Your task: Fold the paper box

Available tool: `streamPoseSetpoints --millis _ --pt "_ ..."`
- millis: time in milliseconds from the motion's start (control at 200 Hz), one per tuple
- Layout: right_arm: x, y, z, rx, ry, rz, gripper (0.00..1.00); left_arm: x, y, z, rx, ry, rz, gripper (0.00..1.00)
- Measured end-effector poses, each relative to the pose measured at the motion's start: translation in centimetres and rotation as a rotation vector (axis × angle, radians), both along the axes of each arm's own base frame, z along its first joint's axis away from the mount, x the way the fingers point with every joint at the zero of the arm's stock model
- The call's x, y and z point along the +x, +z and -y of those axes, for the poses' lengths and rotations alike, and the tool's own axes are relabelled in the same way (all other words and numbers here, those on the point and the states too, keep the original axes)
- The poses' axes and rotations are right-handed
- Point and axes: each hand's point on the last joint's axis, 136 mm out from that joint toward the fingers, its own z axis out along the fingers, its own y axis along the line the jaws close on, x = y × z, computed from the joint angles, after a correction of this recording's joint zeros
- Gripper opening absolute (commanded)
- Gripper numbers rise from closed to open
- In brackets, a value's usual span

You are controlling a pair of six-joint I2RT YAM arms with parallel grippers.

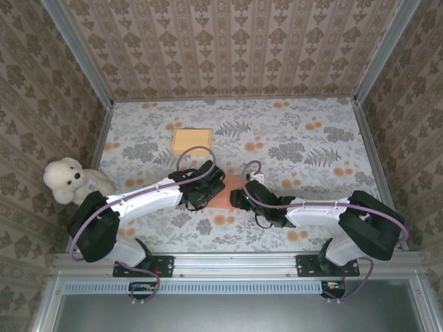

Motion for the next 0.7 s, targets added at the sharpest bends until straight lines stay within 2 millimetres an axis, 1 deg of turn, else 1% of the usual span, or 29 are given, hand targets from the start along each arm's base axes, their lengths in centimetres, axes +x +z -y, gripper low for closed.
streamPoseSetpoints --millis 100,275,515,605,700 --pt "0.1 -0.5 -0.1 -0.003 -0.002 -0.004 0.61 -0.3 -0.1 0.2 -0.007 -0.006 -0.014 0.81" --pt "0.2 -0.4 -0.2 0.002 -0.004 -0.001 0.61 -1.5 0.0 0.5 0.012 -0.040 -0.035 0.82" --pt "0.2 -0.4 -0.2 0.003 -0.004 -0.002 0.61 -2.4 1.9 1.0 -0.025 -0.058 -0.010 0.82" --pt "0.2 -0.4 -0.2 0.006 -0.006 -0.002 0.61 -2.4 2.2 0.9 -0.024 -0.058 0.003 0.83" --pt "0.2 -0.3 -0.2 0.007 -0.006 -0.002 0.61 -2.5 1.8 0.2 0.000 -0.052 0.008 0.83"
